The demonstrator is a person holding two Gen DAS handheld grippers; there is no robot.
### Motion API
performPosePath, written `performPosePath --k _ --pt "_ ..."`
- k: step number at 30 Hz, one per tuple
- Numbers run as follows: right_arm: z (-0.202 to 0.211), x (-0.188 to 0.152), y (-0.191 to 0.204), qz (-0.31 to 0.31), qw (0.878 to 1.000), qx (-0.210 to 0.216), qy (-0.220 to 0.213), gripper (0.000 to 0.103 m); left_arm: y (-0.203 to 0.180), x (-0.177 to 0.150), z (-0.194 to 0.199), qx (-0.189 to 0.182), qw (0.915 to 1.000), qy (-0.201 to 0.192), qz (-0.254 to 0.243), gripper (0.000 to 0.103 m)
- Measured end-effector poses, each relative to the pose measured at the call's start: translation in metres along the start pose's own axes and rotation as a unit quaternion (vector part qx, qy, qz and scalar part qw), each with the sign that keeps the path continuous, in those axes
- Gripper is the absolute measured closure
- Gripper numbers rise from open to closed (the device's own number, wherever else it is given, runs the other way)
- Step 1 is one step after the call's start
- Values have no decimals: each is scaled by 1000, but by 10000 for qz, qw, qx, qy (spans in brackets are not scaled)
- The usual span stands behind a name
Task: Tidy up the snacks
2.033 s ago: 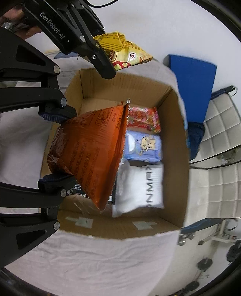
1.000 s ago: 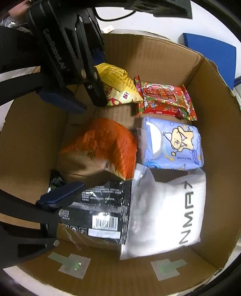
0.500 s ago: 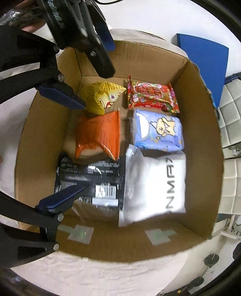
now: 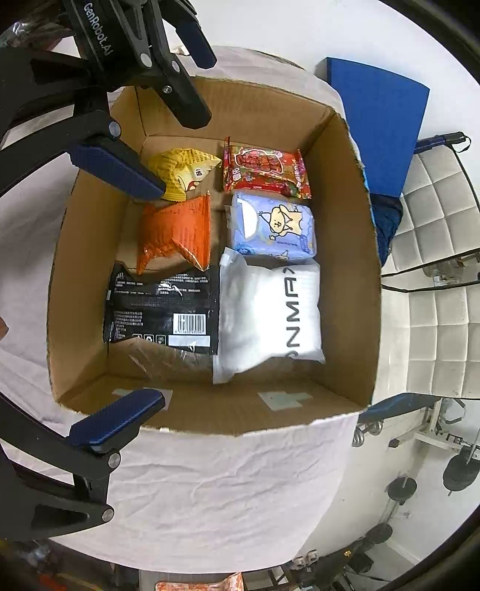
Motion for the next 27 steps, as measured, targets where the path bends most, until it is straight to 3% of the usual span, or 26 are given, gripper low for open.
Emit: performPosePath --k 11,20,27 --pt "29 -18 -1 5 9999 127 -87 0 -14 -13 40 181 9994 -296 -66 2" --pt "122 -74 -19 -15 9986 103 -511 0 -37 -57 122 108 9966 -811 -91 2" --pt "196 -115 -28 -124 9946 29 -1026 0 -51 -93 183 333 9926 -1152 -173 2"
Point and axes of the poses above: each gripper's, at about its wrist camera, not at the fingertips, and z roughly against the way its jaws point, y to its left, x to its top, the point moved 5 cm from there along -z, roughly the way its jaws point, and after that the axes turned 11 degrees about y, right-handed, at the moved point
